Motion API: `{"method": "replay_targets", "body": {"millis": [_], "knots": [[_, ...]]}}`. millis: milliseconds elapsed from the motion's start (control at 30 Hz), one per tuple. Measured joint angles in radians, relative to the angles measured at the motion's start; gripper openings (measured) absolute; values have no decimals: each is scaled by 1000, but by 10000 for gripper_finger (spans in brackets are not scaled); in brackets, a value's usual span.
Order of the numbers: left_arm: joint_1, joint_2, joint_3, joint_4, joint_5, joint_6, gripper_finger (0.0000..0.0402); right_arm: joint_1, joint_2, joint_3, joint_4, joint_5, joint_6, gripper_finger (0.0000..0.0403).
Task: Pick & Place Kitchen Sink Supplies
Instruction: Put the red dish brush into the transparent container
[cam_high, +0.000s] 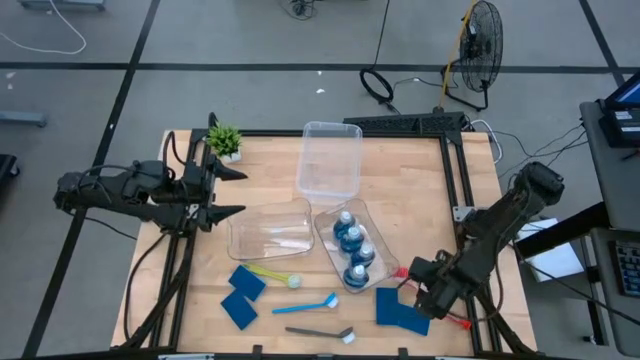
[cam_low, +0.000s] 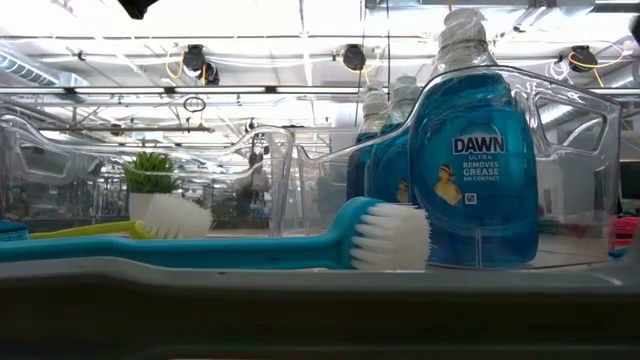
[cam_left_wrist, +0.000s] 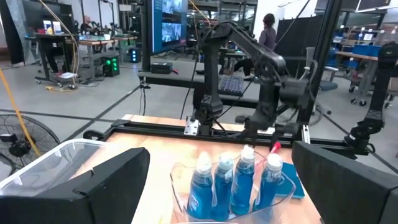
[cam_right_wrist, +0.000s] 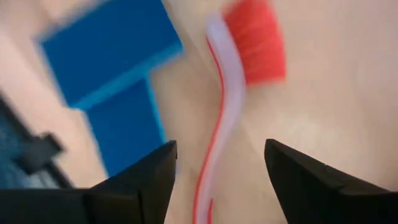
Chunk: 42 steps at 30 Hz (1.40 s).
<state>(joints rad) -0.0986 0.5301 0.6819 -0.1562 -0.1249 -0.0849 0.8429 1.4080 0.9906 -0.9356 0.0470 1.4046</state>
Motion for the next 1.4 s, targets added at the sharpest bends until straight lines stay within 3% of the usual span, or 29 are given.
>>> {"method": "replay_targets", "body": {"millis": [167, 467, 700, 1033, 1400], "knots": [[0, 0, 0, 0, -2, -1, 397, 9, 9, -123, 137, -50, 25, 222], [0, 0, 0, 0, -2, -2, 397, 9, 4, -319, 416, -37, 49, 217], [0, 0, 0, 0, -2, -2, 397, 8, -10, -336, 409, -69, -19, 179], [0, 0, 0, 0, -6, -2, 397, 5, -48, -339, 381, -51, 9, 43], [0, 0, 0, 0, -6, -2, 397, 8, -310, -341, 325, -57, 25, 35]]}}
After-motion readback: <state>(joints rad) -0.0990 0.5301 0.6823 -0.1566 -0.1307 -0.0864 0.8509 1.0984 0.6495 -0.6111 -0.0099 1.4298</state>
